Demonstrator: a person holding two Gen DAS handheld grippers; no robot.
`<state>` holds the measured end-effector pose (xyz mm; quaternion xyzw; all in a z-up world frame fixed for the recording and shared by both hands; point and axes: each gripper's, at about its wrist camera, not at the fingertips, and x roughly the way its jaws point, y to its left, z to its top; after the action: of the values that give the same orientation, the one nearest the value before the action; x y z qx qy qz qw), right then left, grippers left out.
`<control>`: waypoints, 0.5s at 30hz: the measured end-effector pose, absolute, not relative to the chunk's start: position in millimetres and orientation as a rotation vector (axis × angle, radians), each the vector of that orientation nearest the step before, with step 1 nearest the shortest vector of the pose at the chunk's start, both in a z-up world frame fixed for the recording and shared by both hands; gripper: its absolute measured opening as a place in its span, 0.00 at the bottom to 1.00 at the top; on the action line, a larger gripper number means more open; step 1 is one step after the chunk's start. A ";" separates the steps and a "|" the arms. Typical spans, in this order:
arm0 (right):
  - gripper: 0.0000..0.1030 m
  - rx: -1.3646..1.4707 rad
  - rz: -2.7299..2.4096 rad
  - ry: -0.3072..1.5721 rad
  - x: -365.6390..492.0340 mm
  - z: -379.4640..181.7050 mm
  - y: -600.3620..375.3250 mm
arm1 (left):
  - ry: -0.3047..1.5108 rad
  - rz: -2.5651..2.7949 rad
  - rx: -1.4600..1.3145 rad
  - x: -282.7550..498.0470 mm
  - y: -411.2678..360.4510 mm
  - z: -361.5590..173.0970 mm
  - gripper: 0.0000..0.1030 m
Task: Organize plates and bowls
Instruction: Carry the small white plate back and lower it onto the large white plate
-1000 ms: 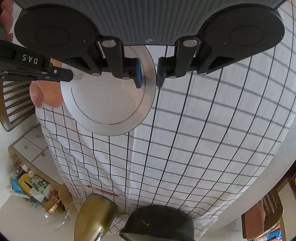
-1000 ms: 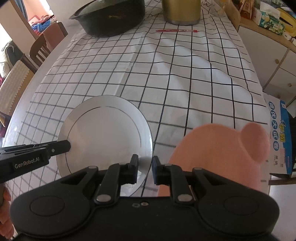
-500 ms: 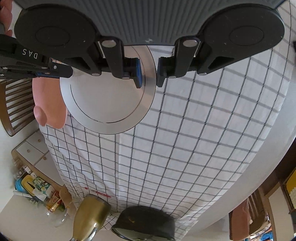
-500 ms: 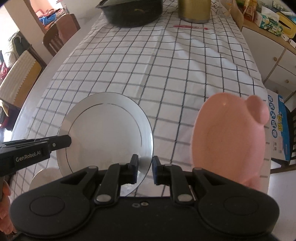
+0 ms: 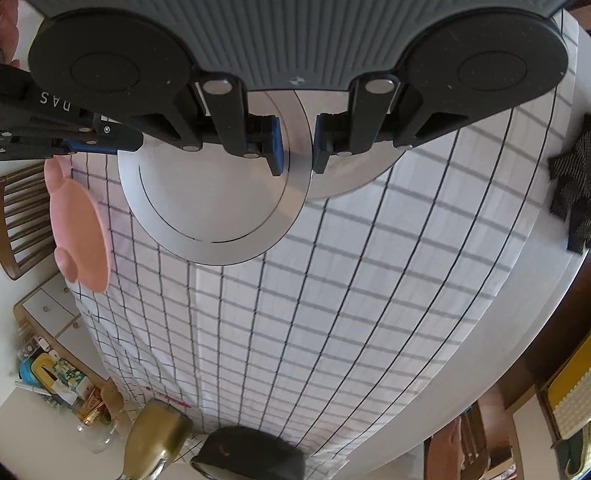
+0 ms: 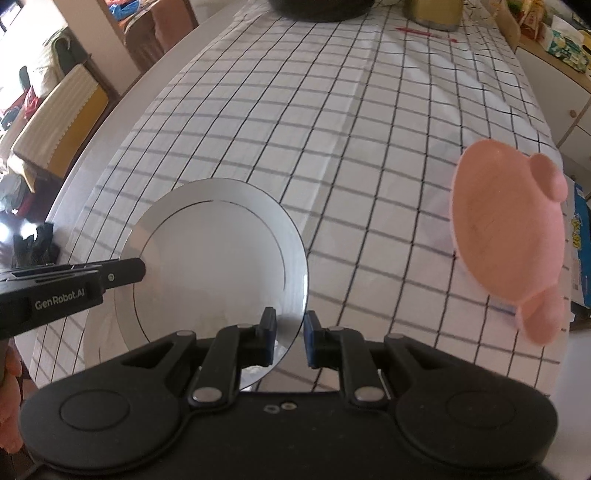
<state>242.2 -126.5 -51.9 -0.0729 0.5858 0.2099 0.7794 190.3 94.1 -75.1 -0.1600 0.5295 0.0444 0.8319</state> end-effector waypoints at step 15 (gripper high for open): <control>0.14 -0.274 0.564 1.328 212.3 -73.7 -89.1 | 1.179 0.137 -0.394 138.7 122.4 -108.3 0.15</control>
<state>212.3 -89.1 -73.7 -0.1248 0.6057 0.2574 0.7425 138.7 122.4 -108.3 -0.1842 0.5519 0.0642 0.8108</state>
